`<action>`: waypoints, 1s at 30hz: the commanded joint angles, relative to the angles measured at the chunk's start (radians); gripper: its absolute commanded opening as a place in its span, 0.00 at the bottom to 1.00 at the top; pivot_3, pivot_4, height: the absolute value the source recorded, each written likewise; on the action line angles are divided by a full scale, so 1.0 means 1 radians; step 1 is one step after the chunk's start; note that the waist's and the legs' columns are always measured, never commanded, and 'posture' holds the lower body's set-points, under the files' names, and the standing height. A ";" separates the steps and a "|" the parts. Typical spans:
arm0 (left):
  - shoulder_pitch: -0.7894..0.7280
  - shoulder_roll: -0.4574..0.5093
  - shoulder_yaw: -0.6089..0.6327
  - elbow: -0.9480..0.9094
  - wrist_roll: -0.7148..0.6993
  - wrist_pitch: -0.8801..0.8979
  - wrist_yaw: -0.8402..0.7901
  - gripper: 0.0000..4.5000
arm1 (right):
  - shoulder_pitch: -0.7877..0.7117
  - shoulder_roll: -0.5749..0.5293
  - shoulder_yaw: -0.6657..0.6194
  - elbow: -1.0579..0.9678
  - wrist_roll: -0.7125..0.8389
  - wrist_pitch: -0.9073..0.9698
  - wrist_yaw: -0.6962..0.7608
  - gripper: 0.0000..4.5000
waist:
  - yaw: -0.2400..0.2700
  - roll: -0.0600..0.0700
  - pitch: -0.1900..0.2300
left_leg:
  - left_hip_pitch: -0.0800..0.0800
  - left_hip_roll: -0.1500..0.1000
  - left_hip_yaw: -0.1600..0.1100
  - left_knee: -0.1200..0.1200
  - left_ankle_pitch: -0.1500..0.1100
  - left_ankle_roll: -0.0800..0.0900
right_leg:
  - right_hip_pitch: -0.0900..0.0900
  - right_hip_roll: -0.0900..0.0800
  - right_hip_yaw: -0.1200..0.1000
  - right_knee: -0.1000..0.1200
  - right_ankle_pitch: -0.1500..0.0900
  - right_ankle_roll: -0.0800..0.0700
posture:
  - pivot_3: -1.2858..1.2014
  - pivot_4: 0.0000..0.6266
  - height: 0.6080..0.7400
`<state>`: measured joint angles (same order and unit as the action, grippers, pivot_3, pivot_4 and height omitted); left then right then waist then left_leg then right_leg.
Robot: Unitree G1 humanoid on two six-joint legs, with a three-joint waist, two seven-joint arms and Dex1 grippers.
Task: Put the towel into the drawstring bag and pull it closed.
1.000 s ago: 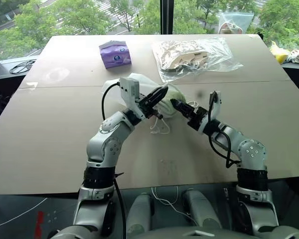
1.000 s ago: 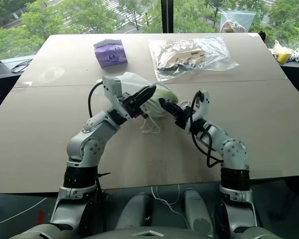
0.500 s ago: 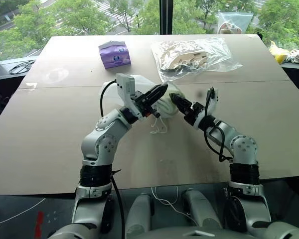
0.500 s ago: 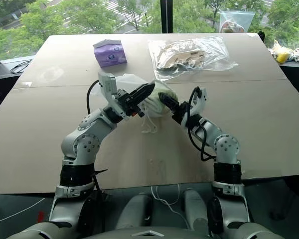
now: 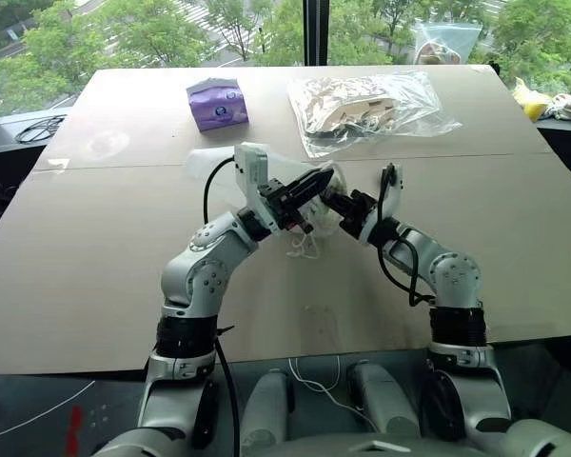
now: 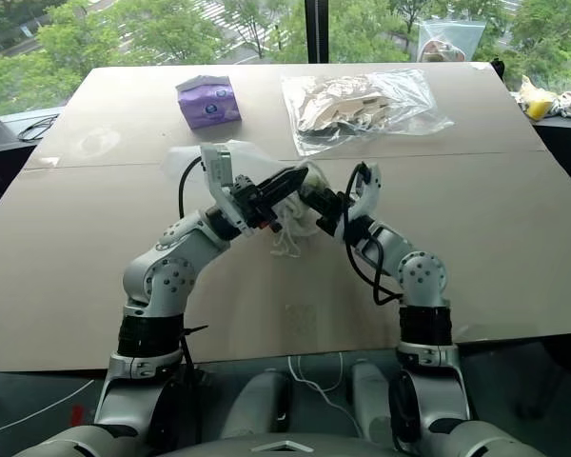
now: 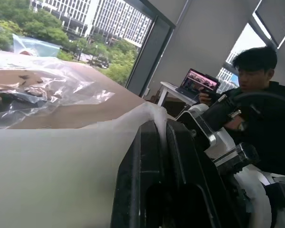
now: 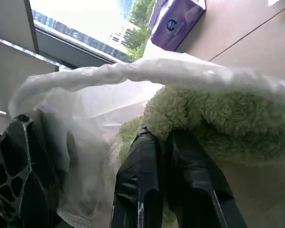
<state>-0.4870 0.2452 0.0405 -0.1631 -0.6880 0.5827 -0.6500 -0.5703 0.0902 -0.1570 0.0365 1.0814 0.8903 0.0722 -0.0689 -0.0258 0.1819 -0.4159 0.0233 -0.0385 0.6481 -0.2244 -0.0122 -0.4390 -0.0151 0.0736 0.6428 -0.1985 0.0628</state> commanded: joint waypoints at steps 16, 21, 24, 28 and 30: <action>-0.069 0.054 0.070 0.109 0.085 -0.128 0.002 0.00 | 0.054 -0.060 0.084 -0.139 -0.161 -0.130 0.101 0.71 | 0.005 0.000 0.000 | 0.000 0.000 -0.002 -0.002 0.000 0.000 | 0.000 0.000 -0.001 0.000 0.002 -0.003 | 0.52 0.24 1.00; -0.092 0.045 0.093 0.150 0.079 -0.138 0.008 0.00 | 0.185 -0.244 0.139 -0.332 -0.173 -0.076 0.246 0.71 | 0.011 0.000 0.000 | -0.001 -0.001 -0.001 0.000 0.000 0.000 | 0.000 -0.001 -0.001 -0.001 0.000 0.000 | 0.52 0.24 1.00; -0.096 0.041 0.097 0.150 0.076 -0.137 0.011 0.00 | 0.245 -0.357 0.198 -0.360 -0.349 -0.212 0.321 0.71 | 0.013 0.000 0.000 | -0.001 -0.001 -0.001 0.000 0.000 0.000 | 0.000 -0.001 -0.001 -0.001 0.000 0.000 | 0.52 0.24 1.00; -0.098 0.039 0.100 0.150 0.074 -0.134 0.017 0.00 | 0.234 -0.482 0.331 -0.219 -0.722 -0.447 0.289 0.71 | 0.008 0.000 0.000 | 0.001 -0.001 0.000 0.000 0.000 0.000 | 0.000 -0.001 0.000 0.000 0.000 0.000 | 0.52 0.24 1.00; -0.097 0.038 0.100 0.150 0.073 -0.133 0.017 0.00 | 0.189 -0.520 0.401 -0.091 -0.901 -0.554 0.247 0.71 | 0.007 0.000 0.000 | 0.002 -0.001 0.001 0.001 0.000 0.000 | 0.000 -0.001 0.000 0.000 0.000 0.000 | 0.52 0.24 1.00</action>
<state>-0.5669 0.2831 0.1225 0.0134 -0.6092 0.4683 -0.6325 -0.3441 -0.4208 0.2029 -0.1141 0.3194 0.4378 0.3482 -0.0620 -0.0260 0.1816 -0.4145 0.0226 -0.0371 0.6491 -0.2243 -0.0125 -0.4387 -0.0157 0.0741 0.6426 -0.1986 0.0633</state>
